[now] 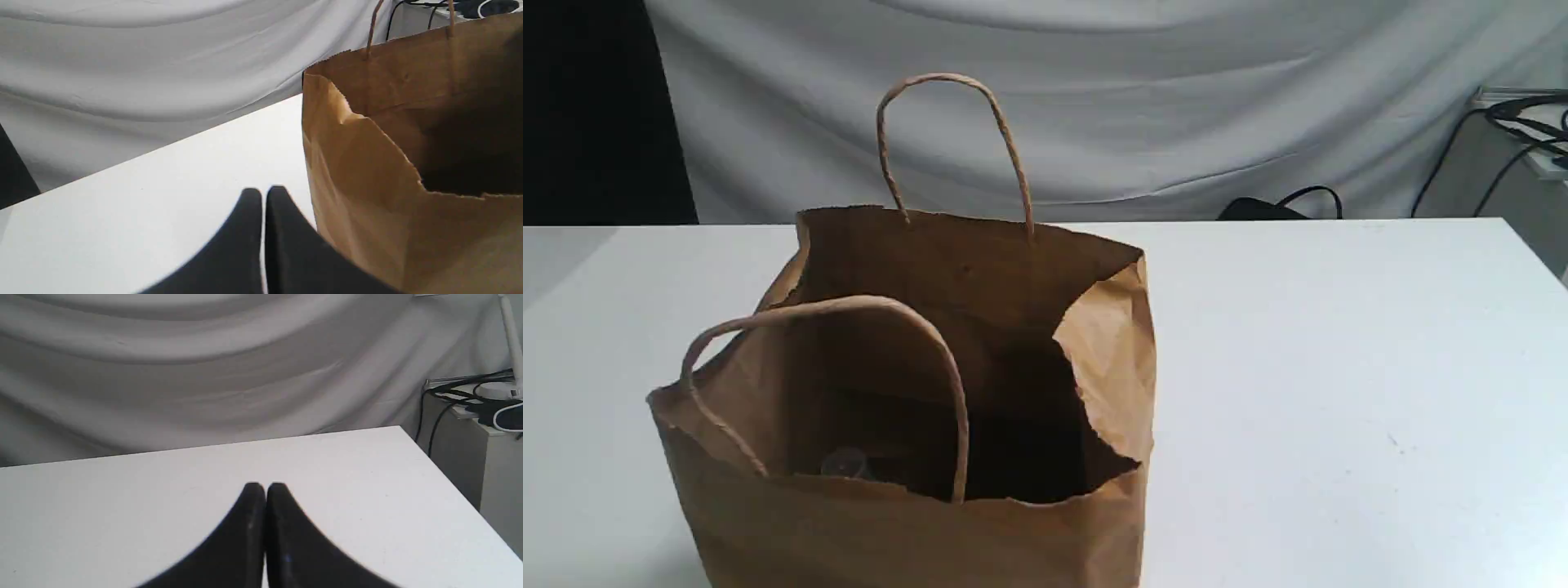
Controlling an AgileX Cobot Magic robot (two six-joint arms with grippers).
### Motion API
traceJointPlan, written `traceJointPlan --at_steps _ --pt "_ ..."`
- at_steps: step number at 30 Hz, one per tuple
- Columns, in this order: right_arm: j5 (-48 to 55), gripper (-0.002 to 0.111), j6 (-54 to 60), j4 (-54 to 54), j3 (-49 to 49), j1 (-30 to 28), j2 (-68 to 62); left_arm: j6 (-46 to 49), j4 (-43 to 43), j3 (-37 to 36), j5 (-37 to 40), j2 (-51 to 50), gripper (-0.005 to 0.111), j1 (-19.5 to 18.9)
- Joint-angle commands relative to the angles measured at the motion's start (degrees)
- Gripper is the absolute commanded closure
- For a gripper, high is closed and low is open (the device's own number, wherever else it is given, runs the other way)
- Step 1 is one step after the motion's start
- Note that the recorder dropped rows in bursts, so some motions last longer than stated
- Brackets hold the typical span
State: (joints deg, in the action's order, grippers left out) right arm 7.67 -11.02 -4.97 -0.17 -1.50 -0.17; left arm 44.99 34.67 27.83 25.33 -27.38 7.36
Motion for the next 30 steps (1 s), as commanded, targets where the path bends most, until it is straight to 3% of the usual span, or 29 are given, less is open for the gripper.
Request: traceJointPlan --at_steps 1,6,12,15,23,30 --pt "0.2 0.108 0.4 0.1 0.2 -0.3 0.2 -1.1 2.0 -0.3 0.6 2.7 0.107 -0.1" --pt "0.2 0.108 0.4 0.1 0.2 -0.3 0.2 -1.4 1.5 -0.5 -2.3 10.5 0.107 -1.8" --pt "0.1 0.108 0.1 0.1 0.2 -0.3 0.2 -2.2 0.1 -5.8 -8.4 20.3 0.107 -10.1" --pt "0.1 0.108 0.1 0.1 0.2 -0.3 0.2 -3.0 -0.1 -8.9 -8.9 24.9 0.107 -12.5" --pt "0.1 0.108 0.1 0.1 0.2 -0.3 0.2 -4.6 -0.3 -15.3 -9.0 27.4 0.107 -13.2" --pt "0.1 0.108 0.4 0.1 0.2 -0.3 0.2 -5.5 -0.2 -16.0 -12.0 27.4 0.107 -13.2"
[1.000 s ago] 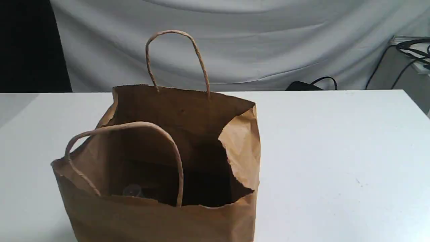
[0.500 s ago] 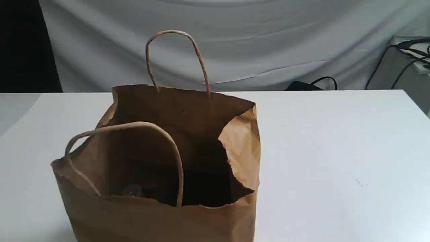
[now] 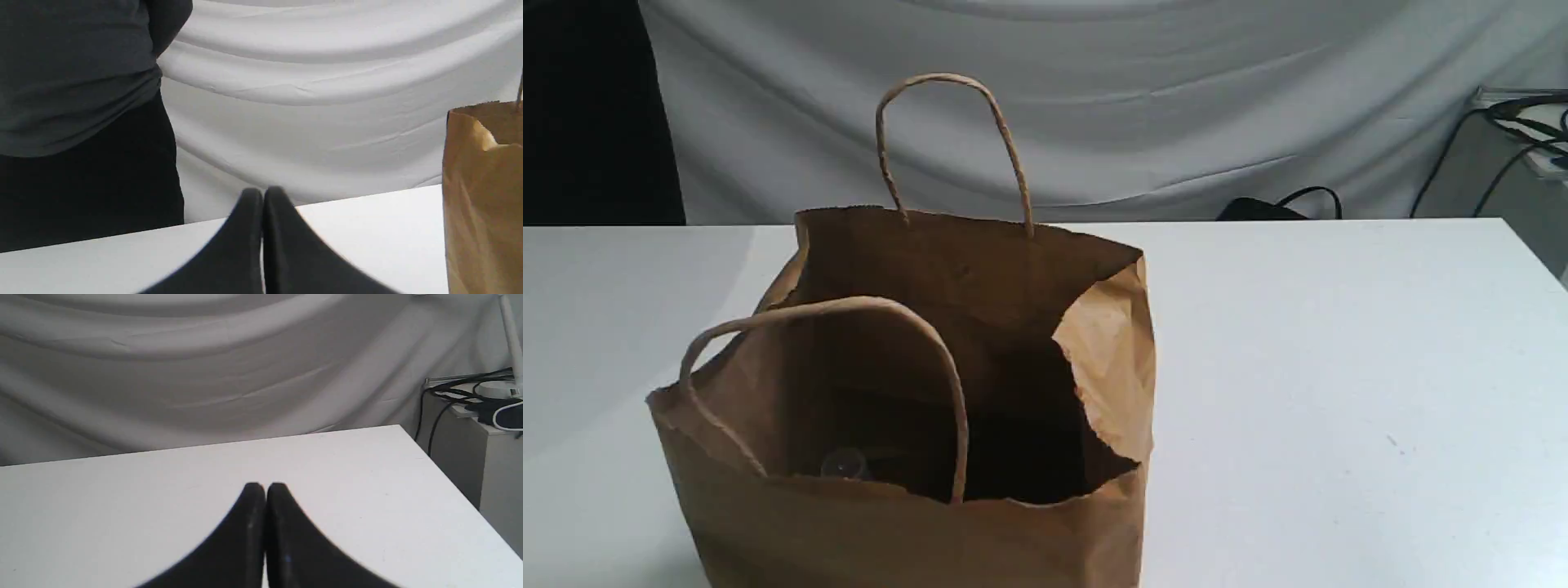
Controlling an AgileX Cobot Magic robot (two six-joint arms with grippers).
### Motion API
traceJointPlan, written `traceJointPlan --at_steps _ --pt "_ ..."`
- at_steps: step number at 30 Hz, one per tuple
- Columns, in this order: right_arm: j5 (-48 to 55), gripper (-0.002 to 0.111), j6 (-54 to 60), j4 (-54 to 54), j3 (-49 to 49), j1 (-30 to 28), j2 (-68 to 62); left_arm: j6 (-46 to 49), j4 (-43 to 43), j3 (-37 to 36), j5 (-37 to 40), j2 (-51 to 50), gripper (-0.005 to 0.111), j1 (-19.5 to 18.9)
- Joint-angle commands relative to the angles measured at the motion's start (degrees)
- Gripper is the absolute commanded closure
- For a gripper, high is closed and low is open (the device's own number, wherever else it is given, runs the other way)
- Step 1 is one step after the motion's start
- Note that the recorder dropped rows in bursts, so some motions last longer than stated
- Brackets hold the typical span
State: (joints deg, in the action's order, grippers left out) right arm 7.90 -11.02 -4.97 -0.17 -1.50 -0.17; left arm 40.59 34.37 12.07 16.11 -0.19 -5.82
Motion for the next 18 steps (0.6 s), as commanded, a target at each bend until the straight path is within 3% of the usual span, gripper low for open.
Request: traceJointPlan --at_steps 1,8,15,18 --pt "-0.1 0.108 0.4 0.1 0.2 -0.3 0.2 -1.3 0.2 -0.3 -3.8 0.2 0.107 0.0" --pt "-0.1 0.108 0.4 0.1 0.2 -0.3 0.2 -6.9 -1.5 -2.7 -7.3 0.2 0.107 0.0" --pt "-0.1 0.108 0.1 0.1 0.2 -0.3 0.2 -36.2 -26.6 -9.2 -11.2 0.2 0.107 0.0" --pt "-0.1 0.108 0.1 0.1 0.2 -0.3 0.2 -41.1 -32.3 -11.2 -11.7 0.2 0.107 0.0"
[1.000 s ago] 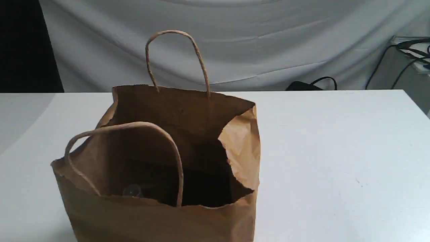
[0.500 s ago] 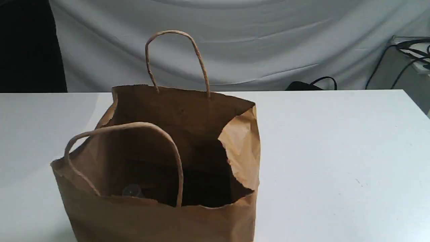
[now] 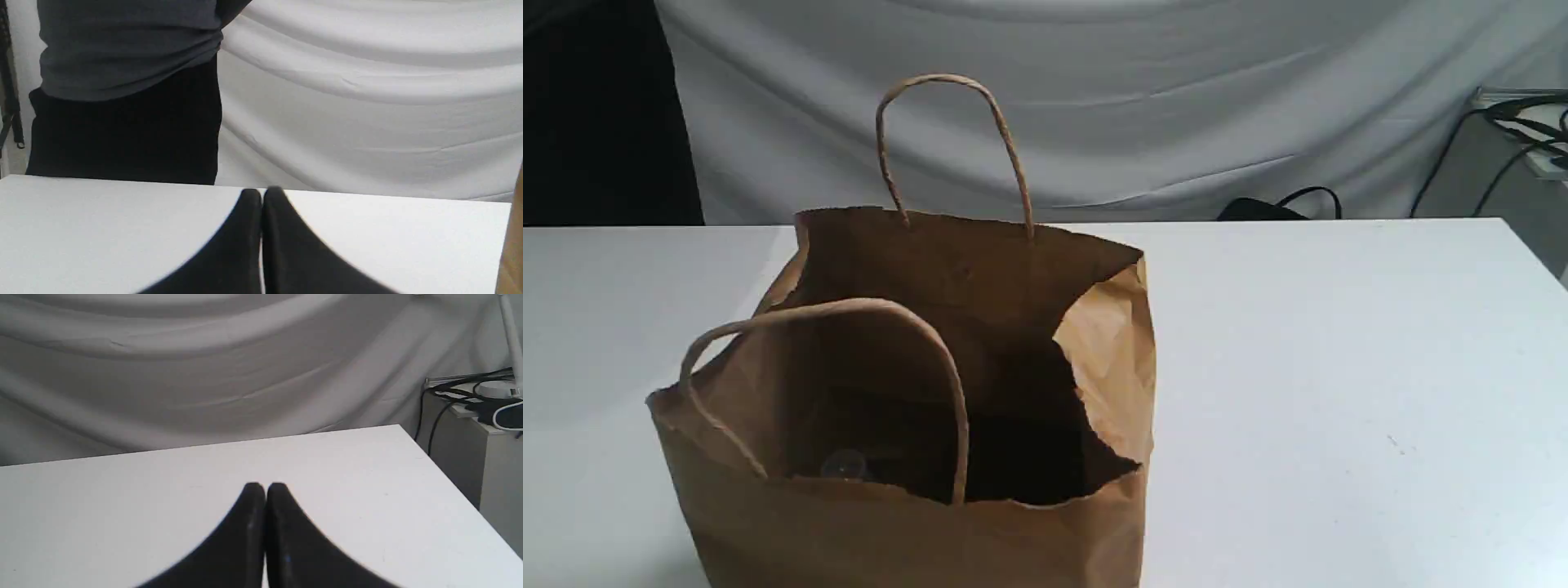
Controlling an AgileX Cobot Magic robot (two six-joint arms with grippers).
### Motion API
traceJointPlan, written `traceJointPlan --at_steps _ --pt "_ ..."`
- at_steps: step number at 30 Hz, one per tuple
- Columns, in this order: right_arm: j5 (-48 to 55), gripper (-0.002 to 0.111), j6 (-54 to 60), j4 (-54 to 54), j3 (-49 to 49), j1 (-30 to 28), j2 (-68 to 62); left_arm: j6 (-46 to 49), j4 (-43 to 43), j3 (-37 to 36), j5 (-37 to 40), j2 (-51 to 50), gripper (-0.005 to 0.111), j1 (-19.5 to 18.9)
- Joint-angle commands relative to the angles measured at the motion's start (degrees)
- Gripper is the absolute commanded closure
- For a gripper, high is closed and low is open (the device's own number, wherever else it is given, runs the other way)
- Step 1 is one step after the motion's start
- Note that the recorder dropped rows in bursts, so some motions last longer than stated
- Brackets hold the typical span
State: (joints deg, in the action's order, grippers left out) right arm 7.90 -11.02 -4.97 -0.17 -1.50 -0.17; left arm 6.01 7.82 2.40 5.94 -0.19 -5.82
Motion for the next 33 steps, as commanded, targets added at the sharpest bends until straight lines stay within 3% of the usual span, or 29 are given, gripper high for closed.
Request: traceJointPlan --at_steps 1,33 --pt "-0.1 0.108 0.1 0.1 0.2 -0.3 0.2 -6.6 -5.7 -2.1 -1.5 0.2 0.107 0.0" --pt "-0.1 0.108 0.1 0.1 0.2 -0.3 0.2 -7.4 -6.9 -2.4 -0.5 0.2 0.107 0.0"
